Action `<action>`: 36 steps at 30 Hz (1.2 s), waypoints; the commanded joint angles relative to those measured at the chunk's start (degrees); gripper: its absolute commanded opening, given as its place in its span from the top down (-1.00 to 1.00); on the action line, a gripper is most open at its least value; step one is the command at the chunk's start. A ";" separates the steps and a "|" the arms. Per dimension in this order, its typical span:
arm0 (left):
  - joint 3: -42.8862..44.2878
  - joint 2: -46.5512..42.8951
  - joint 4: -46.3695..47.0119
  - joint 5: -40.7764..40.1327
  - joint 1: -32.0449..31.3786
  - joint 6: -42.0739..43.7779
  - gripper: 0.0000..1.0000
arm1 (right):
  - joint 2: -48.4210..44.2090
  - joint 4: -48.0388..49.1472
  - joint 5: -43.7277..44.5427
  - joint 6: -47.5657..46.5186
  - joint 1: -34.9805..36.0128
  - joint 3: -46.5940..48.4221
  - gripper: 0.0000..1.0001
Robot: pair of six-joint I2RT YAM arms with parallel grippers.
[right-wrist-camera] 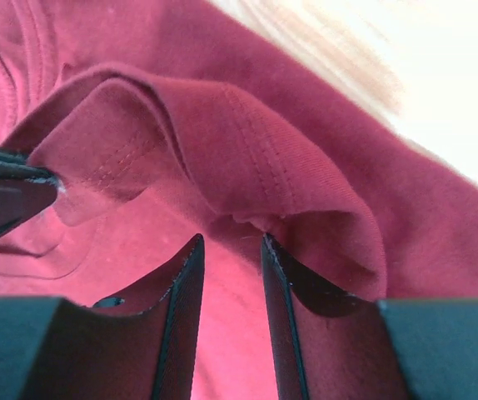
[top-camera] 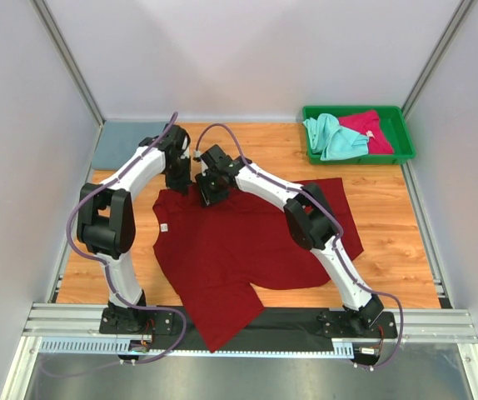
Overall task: Fold and stack the t-shirts
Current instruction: Fold the tshirt
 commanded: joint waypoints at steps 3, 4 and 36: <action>0.56 -1.00 0.44 0.84 0.07 0.22 1.00 | 0.66 2.83 5.47 -4.41 0.38 1.42 0.28; -0.84 -1.53 1.13 0.67 -0.02 -0.05 1.00 | 1.01 2.66 6.09 -4.50 0.38 1.94 0.28; -3.31 -5.30 -4.13 0.57 -0.02 3.55 1.00 | -9.26 -6.48 1.98 -5.89 -1.12 0.63 1.00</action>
